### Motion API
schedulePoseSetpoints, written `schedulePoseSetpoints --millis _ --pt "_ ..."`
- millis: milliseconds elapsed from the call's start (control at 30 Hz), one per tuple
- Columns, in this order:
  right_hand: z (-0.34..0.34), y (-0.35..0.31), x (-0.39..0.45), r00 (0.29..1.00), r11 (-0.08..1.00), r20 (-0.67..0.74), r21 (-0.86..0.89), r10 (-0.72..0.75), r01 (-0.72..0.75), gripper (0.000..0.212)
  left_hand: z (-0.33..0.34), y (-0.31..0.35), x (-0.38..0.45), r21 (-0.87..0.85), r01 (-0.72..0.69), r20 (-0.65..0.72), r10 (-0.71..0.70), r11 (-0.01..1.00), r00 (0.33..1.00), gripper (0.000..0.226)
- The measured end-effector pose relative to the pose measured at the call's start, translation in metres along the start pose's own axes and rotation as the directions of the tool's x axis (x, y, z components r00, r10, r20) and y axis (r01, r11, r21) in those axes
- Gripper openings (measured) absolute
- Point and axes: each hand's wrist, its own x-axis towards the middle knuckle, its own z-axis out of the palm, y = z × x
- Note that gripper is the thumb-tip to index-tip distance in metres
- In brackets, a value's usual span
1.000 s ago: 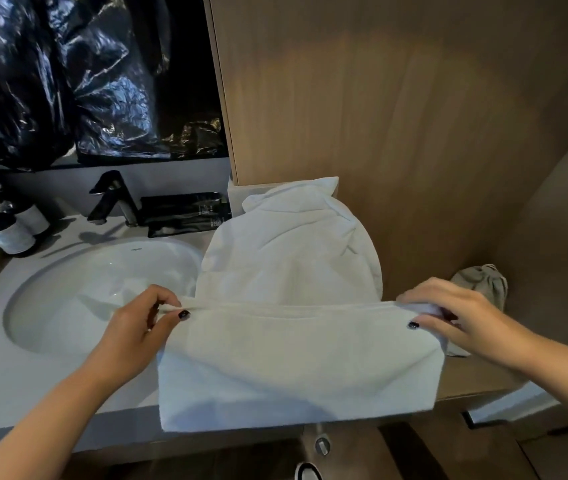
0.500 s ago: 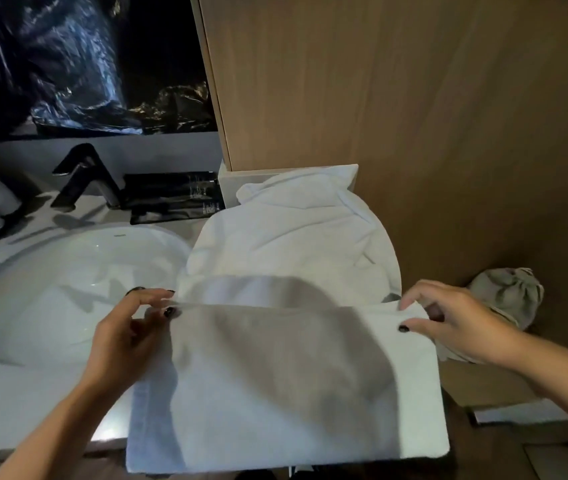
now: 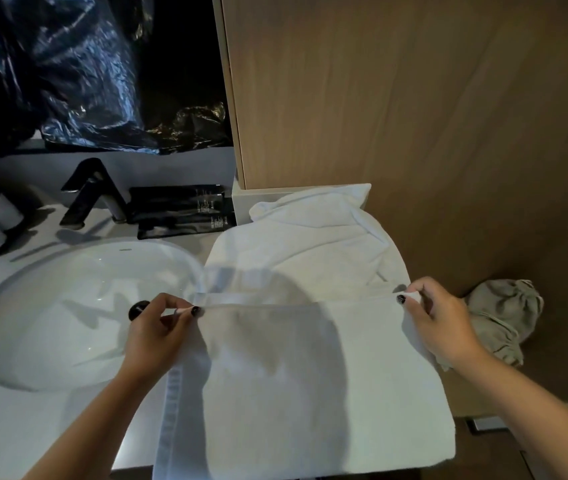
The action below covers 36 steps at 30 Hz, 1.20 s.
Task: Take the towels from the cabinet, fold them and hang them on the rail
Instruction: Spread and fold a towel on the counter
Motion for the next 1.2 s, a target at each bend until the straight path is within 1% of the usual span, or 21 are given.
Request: schedulePoseSetpoints --millis 133,267,367,467,533,633,700,767,800,867,933,1000,1033,1100,1200 --pt "0.009 -0.006 0.013 0.993 0.999 -0.115 0.039 -0.006 0.010 0.011 0.008 0.003 0.017 -0.016 0.024 -0.034 -0.025 1.000 0.999 0.009" --pt "0.024 0.003 0.024 0.989 0.999 -0.148 0.043 0.027 -0.021 0.012 0.021 -0.002 0.029 0.046 0.051 -0.024 -0.050 0.998 0.998 0.010" --pt "0.038 0.015 0.028 0.984 0.995 -0.163 0.075 0.074 -0.063 0.014 0.032 -0.012 0.036 0.044 0.096 -0.018 -0.095 0.994 0.995 0.012" --pt "0.053 0.022 0.031 0.972 0.986 -0.185 0.107 0.142 -0.124 0.014 0.047 -0.017 0.040 0.059 0.139 -0.006 -0.139 0.989 0.990 0.009" --pt "0.059 0.023 0.032 0.964 0.978 -0.193 0.131 0.185 -0.162 0.013 0.055 -0.021 0.039 0.049 0.160 -0.029 -0.158 0.986 0.987 0.010" --pt "0.063 0.023 0.028 0.923 0.921 -0.201 0.285 0.328 -0.265 0.020 0.059 -0.025 0.037 0.034 0.218 -0.041 -0.217 0.975 0.975 0.022" --pt "0.063 0.029 0.024 0.886 0.870 -0.177 0.347 0.429 -0.352 0.022 0.058 -0.032 0.038 0.085 0.274 -0.011 -0.274 0.958 0.962 0.035" --pt "0.061 0.036 0.021 0.872 0.844 -0.116 0.338 0.476 -0.415 0.020 0.055 -0.036 0.038 0.098 0.323 0.009 -0.325 0.941 0.946 0.052" --pt "0.059 0.036 0.019 0.867 0.825 -0.077 0.361 0.492 -0.435 0.018 0.055 -0.038 0.038 0.082 0.338 0.012 -0.340 0.938 0.940 0.055" --pt "0.054 0.030 0.017 0.859 0.760 0.011 0.460 0.513 -0.459 0.017 0.053 -0.034 0.037 0.053 0.342 0.035 -0.344 0.938 0.938 0.045" --pt "0.047 0.024 0.016 0.839 0.679 0.121 0.532 0.531 -0.507 0.011 0.052 -0.027 0.036 0.018 0.323 0.059 -0.323 0.946 0.945 0.033" --pt "0.038 0.018 0.013 0.815 0.617 0.238 0.553 0.528 -0.561 0.015 0.047 -0.019 0.033 -0.045 0.269 0.054 -0.266 0.962 0.962 0.022" --pt "0.033 0.016 0.011 0.811 0.614 0.267 0.543 0.521 -0.573 0.017 0.044 -0.015 0.030 -0.092 0.242 0.050 -0.239 0.966 0.970 0.018" --pt "0.025 0.009 0.005 0.825 0.650 0.248 0.518 0.508 -0.556 0.017 0.035 -0.011 0.022 -0.189 0.203 0.044 -0.198 0.961 0.979 0.016" --pt "0.018 -0.007 -0.008 0.864 0.702 0.105 0.538 0.492 -0.465 0.009 0.022 -0.003 0.008 -0.248 0.130 0.019 -0.129 0.960 0.991 0.022"
